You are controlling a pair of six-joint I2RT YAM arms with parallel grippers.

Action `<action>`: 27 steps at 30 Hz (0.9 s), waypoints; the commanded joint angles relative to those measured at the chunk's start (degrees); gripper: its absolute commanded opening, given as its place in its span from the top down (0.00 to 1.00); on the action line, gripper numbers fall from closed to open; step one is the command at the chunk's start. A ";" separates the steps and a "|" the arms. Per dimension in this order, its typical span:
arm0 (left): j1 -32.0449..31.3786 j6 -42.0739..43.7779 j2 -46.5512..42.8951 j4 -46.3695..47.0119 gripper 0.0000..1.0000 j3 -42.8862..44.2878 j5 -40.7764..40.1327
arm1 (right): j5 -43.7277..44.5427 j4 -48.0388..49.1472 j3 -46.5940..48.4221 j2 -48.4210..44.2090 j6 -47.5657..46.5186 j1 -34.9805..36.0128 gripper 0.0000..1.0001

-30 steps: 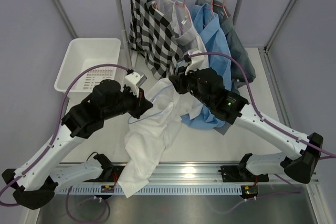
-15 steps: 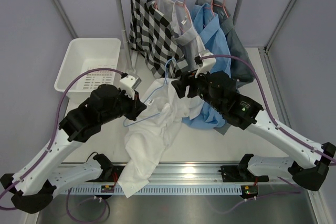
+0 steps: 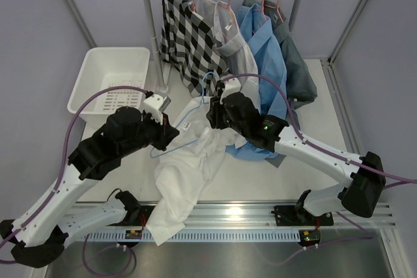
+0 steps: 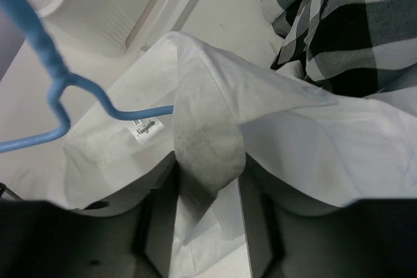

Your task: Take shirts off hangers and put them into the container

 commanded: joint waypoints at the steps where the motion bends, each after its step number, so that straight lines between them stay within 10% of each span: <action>1: 0.11 -0.28 -1.25 1.32 1.00 0.58 -1.06 | 3.15 0.80 1.08 1.06 2.22 0.49 0.65; 6: 0.11 -0.37 -2.92 -2.10 1.00 1.28 -4.21 | 10.63 -2.02 -0.33 0.02 1.70 -0.04 1.00; 27: 0.11 -2.92 -16.02 -9.14 1.00 10.32 -19.93 | 9.16 -4.23 -14.39 -2.80 2.58 -7.42 1.00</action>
